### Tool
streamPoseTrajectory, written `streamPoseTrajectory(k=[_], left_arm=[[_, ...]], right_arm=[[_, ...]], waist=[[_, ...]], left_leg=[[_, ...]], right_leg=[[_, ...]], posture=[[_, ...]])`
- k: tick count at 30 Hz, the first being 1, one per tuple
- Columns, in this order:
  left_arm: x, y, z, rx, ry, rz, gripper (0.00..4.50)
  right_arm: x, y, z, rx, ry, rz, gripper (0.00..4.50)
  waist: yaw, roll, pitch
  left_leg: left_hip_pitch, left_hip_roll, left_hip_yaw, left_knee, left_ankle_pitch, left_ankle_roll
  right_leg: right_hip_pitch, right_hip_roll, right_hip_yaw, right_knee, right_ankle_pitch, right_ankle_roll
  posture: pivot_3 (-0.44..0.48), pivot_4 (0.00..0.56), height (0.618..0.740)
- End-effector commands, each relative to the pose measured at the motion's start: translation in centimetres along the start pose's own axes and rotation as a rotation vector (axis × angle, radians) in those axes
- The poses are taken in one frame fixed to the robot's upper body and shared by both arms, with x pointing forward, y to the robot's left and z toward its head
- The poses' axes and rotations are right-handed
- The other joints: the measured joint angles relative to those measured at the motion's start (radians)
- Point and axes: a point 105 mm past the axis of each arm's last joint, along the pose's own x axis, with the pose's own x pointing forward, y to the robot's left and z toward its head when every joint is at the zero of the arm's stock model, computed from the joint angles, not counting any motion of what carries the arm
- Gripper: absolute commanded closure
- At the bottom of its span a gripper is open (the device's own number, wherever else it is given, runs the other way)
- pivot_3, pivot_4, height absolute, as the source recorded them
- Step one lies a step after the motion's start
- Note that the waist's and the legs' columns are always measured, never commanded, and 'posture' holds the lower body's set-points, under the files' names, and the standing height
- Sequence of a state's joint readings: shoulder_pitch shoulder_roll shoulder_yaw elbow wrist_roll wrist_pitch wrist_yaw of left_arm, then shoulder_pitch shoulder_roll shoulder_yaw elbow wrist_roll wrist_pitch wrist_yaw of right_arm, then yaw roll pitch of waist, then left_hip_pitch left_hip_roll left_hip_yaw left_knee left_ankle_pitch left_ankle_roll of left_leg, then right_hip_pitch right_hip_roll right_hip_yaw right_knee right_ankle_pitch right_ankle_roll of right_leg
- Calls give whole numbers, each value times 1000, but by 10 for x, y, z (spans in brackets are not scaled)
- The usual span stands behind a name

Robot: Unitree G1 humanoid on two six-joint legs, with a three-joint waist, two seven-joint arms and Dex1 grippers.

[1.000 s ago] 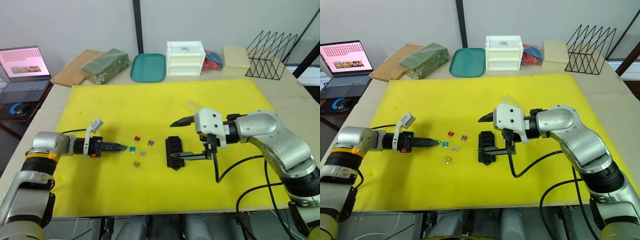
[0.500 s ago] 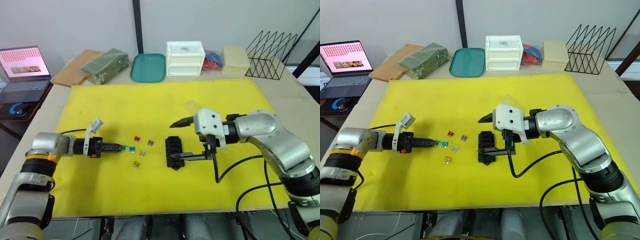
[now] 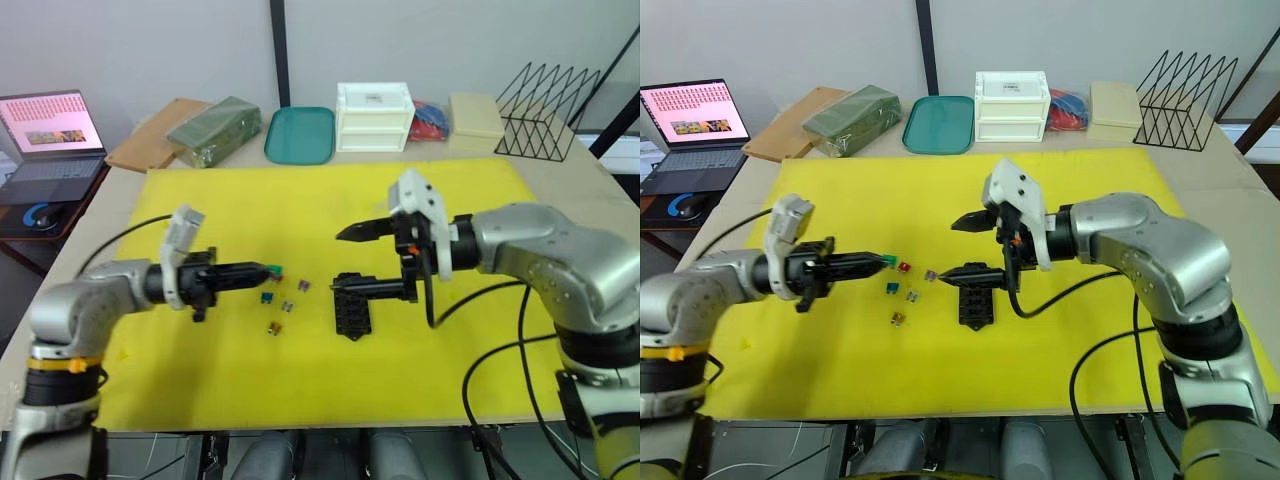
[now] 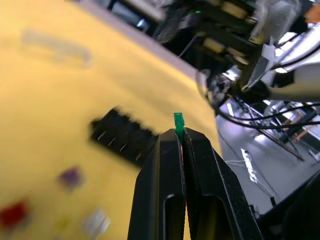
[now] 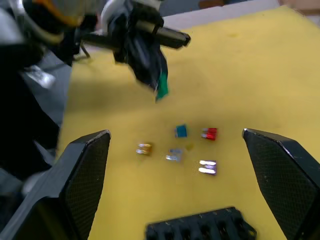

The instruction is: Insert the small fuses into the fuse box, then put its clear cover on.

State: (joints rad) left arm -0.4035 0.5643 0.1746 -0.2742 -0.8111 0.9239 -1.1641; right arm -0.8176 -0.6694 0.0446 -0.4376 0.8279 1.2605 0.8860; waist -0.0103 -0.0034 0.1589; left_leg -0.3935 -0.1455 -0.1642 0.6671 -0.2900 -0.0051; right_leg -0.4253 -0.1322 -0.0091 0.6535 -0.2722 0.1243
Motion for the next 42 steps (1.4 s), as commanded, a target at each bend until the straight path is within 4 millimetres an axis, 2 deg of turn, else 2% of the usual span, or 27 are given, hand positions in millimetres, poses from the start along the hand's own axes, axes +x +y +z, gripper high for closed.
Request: streamPoseTrajectory(k=[1, 4, 7, 11, 18, 19, 21, 25, 42], left_arm=[[9, -7, 21, 126, -45, 7, 4489], [16, -12, 25, 151, -53, -8, 4489], [18, -15, 25, 161, -50, -16, 4500], [19, -15, 24, 165, -37, -17, 4500], [19, -16, 21, 154, -22, -24, 4500], [19, -16, 21, 154, -18, -25, 4500], [19, -16, 20, 155, -14, -24, 4500], [19, -16, 21, 150, -18, -24, 4500], [19, -15, 18, 147, -9, -23, 4500]], right_arm=[[-3, 5, 13, 71, -30, 31, 0], [0, 3, 20, 111, -42, 29, 0], [1, 4, 22, 118, -37, 22, 598], [3, 6, 24, 126, -40, 38, 1953], [7, 5, 24, 136, -41, 33, 1953], [7, 5, 24, 135, -40, 32, 2109], [7, 6, 24, 133, -39, 31, 2470], [7, 7, 21, 124, -21, 28, 3828], [7, 7, 20, 108, -13, 32, 3828]], waist=[[-1, 0, 0], [-4, 0, 0], [-3, 0, 0], [-1, 0, 0], [-3, 0, 0], [-3, 0, 0], [-3, 0, 0], [-3, 0, 0], [-3, 0, 0]], left_leg=[[0, 0, 0, 0, 0, 0], [0, 0, 1, 0, 0, 0], [0, 0, 1, -1, 0, 0], [0, 0, 1, 0, 0, 0], [0, 0, 1, -1, 0, 0], [0, 0, 1, -1, 0, 0], [0, 0, 1, 0, 0, 0], [0, 0, 1, -1, 0, 0], [0, 0, 1, -1, 0, 0]], right_leg=[[0, 0, 0, 0, 0, 0], [0, 0, 0, 0, 0, 0], [-1, 0, 0, 0, 0, 0], [0, 0, 0, 0, 0, 0], [0, 0, 0, 0, 0, 0], [0, 0, 0, 0, 0, 0], [0, 0, 0, 0, 0, 0], [0, 0, 0, 0, 0, 0], [0, 0, 0, 0, 0, 0]], posture=[[0, 150, 740], [0, 150, 740], [0, 150, 740], [0, 150, 740], [0, 150, 740], [0, 150, 740], [0, 150, 740], [0, 150, 740], [0, 150, 740]])
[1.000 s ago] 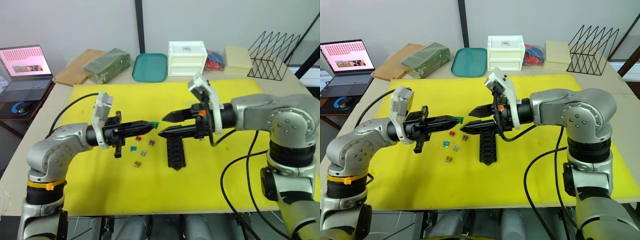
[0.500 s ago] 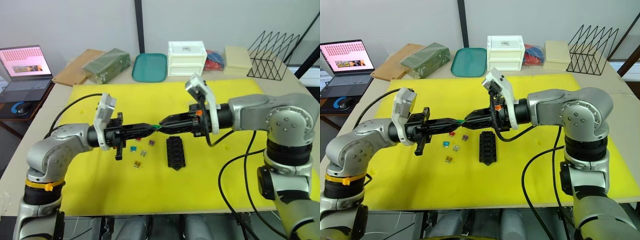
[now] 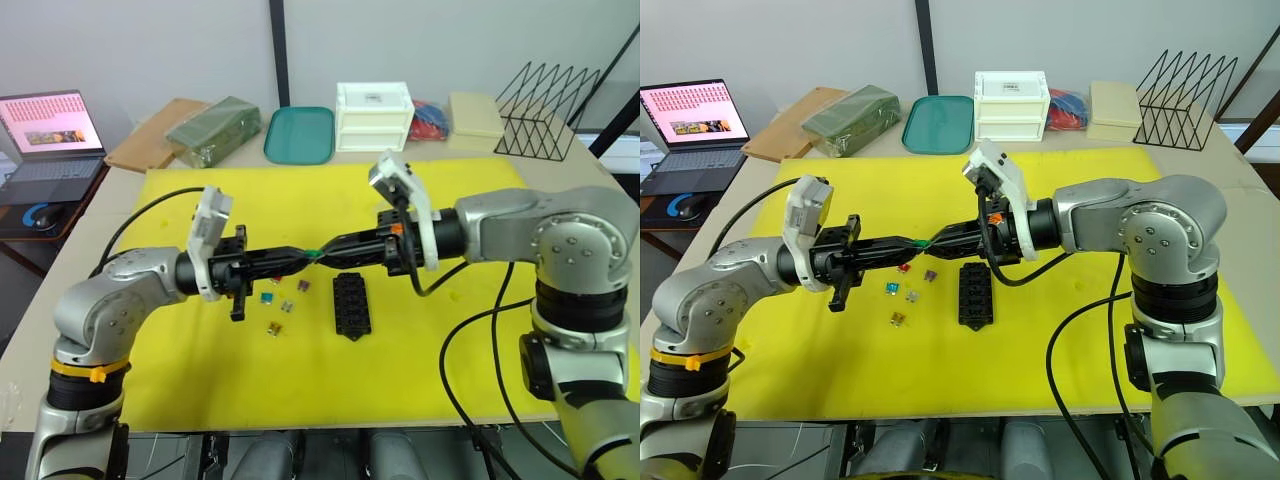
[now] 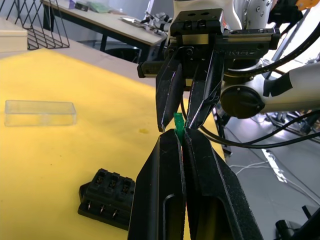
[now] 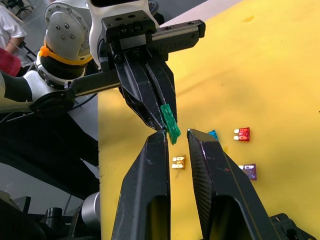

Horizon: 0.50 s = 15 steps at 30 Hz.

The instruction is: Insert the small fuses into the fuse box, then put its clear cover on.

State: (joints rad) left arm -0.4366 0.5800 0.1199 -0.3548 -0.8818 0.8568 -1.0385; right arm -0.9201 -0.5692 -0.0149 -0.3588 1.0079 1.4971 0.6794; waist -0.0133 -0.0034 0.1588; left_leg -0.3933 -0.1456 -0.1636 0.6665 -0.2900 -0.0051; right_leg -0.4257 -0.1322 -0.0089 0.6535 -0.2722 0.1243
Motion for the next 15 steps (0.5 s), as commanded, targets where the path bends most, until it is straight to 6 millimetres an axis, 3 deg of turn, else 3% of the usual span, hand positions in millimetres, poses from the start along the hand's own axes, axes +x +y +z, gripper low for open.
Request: streamPoseTrajectory(k=[1, 14, 15], left_arm=[[1, -4, 3, 31, 2, -17, 4500], [2, -2, 2, 33, 1, -11, 4500], [2, -2, 1, 33, 1, -11, 4500]], right_arm=[[-3, 7, 10, -55, -27, 20, 3828], [0, 10, 4, -80, -1, 30, 3828], [0, 10, 4, -81, 1, 30, 4006]], waist=[[0, 0, 0], [0, 0, 0], [0, 0, 0]], left_leg=[[0, 0, 0, 0, 0, 0], [0, 0, 0, 0, 0, 0], [0, 0, 0, 0, 0, 0]], right_leg=[[0, 0, 0, 0, 0, 0], [0, 0, 0, 0, 0, 0], [0, 0, 0, 0, 0, 0]], posture=[[0, 150, 740], [0, 150, 740], [0, 150, 740]])
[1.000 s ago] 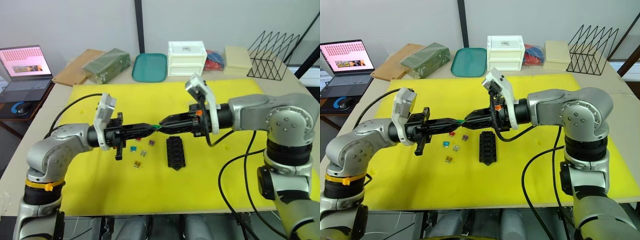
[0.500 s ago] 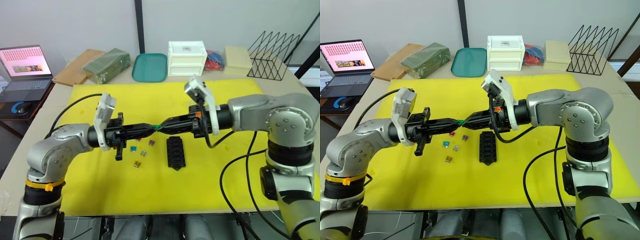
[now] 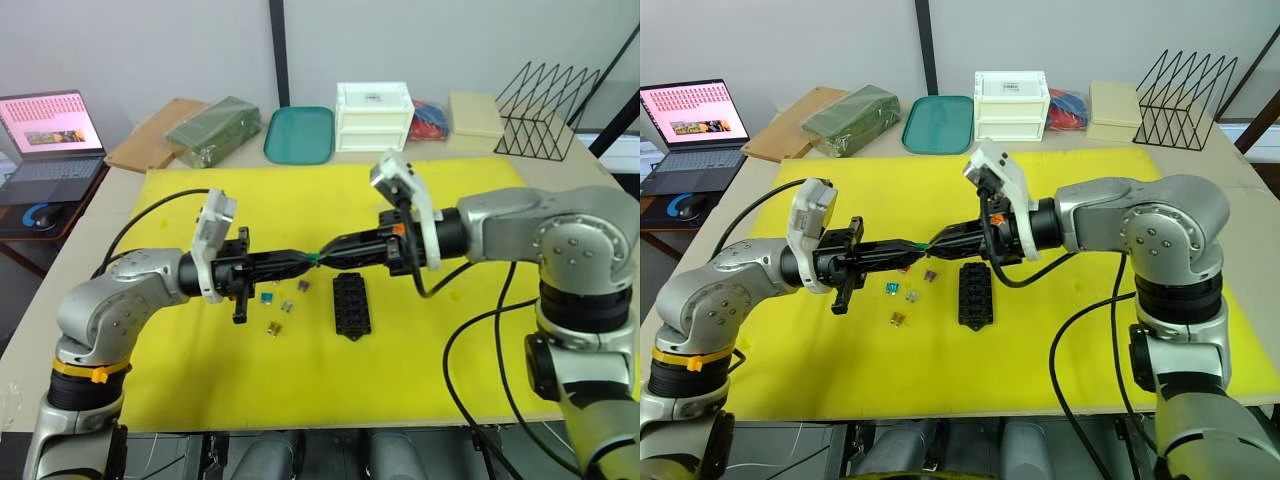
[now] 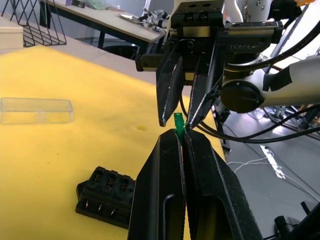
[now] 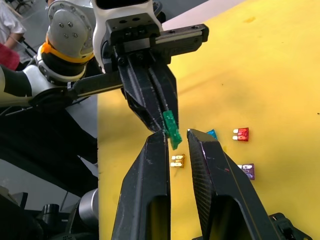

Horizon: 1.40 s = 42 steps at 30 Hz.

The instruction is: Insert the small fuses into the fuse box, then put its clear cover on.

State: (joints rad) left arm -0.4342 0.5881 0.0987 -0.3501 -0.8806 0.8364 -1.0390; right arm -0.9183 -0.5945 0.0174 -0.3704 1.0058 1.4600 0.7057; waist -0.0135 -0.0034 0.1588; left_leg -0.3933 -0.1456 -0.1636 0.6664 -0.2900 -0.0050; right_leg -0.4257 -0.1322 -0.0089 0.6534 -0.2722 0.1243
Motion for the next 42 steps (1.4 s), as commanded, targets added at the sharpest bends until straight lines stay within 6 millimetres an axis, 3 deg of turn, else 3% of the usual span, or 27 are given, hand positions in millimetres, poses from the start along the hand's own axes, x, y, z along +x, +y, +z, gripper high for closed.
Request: streamPoseTrajectory(k=[1, 3, 14, 18, 21, 28, 34, 42], left_arm=[[0, -2, 4, 31, -7, -5, 4500], [0, -2, 3, 31, -6, -6, 4500], [0, 6, -9, 0, 80, 44, 4500], [1, 14, -13, -5, 128, 88, 3497], [-4, 12, -17, 24, 180, 76, 2447], [-8, 2, -61, 93, 337, 16, 25], [-5, 2, -82, 150, 391, 17, 25], [9, 6, -82, 218, 368, 23, 25]], right_arm=[[-1, 7, 5, -53, -11, 15, 4184], [-1, 7, 6, -57, -11, 18, 4445], [-2, 13, 12, -76, -23, 45, 4445], [-2, 13, 6, -105, 13, 28, 4500], [-3, 11, -3, -152, 51, 5, 4500], [-2, 3, -46, -409, 138, -36, 4500], [-3, 3, -69, -481, 125, -23, 4500], [-9, -8, -91, -481, 140, -42, 4500]], waist=[[1, 0, 0], [1, 0, 0], [1, 0, 0], [2, 0, 0], [1, 0, 0], [3, 0, 0], [4, 0, 0], [6, 0, 0]], left_leg=[[0, 0, 0, 0, 0, 0], [0, 0, 0, 0, 0, 0], [0, 0, 0, 0, 0, 0], [0, 0, 0, 0, 0, 0], [0, 0, 0, -1, 0, 0], [0, 0, 1, -1, 0, 0], [0, 0, 1, -1, 0, 0], [0, 0, 1, -1, 0, 0]], right_leg=[[0, 0, 0, 0, 0, 0], [0, 0, 0, 0, 0, 0], [0, 0, 0, 0, 0, 0], [0, 0, 0, 0, 0, 0], [-1, 0, 0, 0, 0, 0], [-1, 0, 0, -2, 0, 0], [0, 0, 0, -2, 0, 0], [0, 0, 0, -2, 0, 0]], posture=[[0, 150, 740], [0, 150, 740], [0, 150, 740], [0, 150, 740], [0, 150, 740], [0, 150, 740], [0, 150, 740], [0, 150, 740]])
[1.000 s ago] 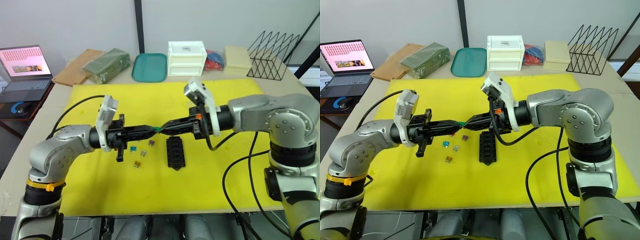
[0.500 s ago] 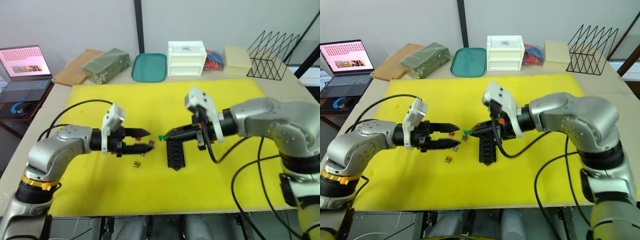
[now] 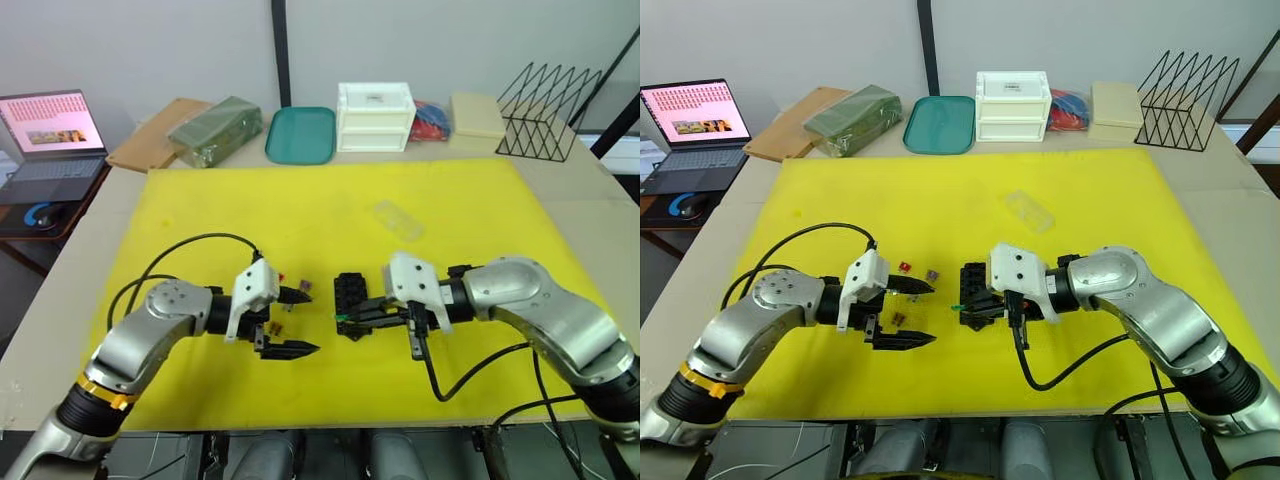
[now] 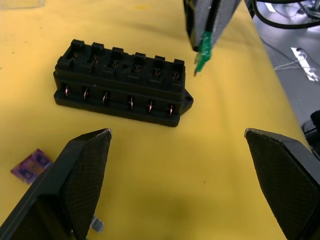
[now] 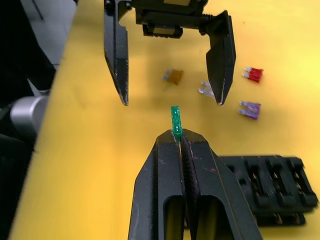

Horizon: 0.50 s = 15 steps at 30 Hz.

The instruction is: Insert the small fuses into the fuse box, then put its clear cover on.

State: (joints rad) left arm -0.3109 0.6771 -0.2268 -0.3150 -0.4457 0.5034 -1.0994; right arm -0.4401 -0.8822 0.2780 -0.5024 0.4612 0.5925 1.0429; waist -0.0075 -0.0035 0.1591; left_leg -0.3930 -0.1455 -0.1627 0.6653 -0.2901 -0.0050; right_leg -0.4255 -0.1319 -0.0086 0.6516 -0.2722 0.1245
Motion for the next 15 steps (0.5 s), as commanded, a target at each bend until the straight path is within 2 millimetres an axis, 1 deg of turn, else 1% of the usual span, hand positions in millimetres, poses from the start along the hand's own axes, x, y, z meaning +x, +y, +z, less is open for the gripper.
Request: streamPoseTrajectory(k=[1, 6, 15], left_arm=[[3, 3, 7, 43, -18, 12, 25], [5, 4, 5, 63, -9, 23, 25], [5, 3, 2, 74, -10, 26, 25]], right_arm=[[-5, -2, 2, -39, -8, -10, 4500], [-7, -4, -6, -29, 4, -8, 4500], [-9, -3, -15, -20, 22, 0, 4500]], waist=[[0, 0, 0], [0, 0, 0], [1, 0, 0]], left_leg=[[0, 0, 0, 0, 0, 0], [0, 0, 0, 0, 0, 0], [0, 0, 0, 0, 0, 0]], right_leg=[[0, 0, 0, 0, 0, 0], [0, 0, 0, 0, 0, 0], [0, 0, 0, 0, 0, 0]], posture=[[0, 150, 740], [0, 150, 740], [0, 150, 740]])
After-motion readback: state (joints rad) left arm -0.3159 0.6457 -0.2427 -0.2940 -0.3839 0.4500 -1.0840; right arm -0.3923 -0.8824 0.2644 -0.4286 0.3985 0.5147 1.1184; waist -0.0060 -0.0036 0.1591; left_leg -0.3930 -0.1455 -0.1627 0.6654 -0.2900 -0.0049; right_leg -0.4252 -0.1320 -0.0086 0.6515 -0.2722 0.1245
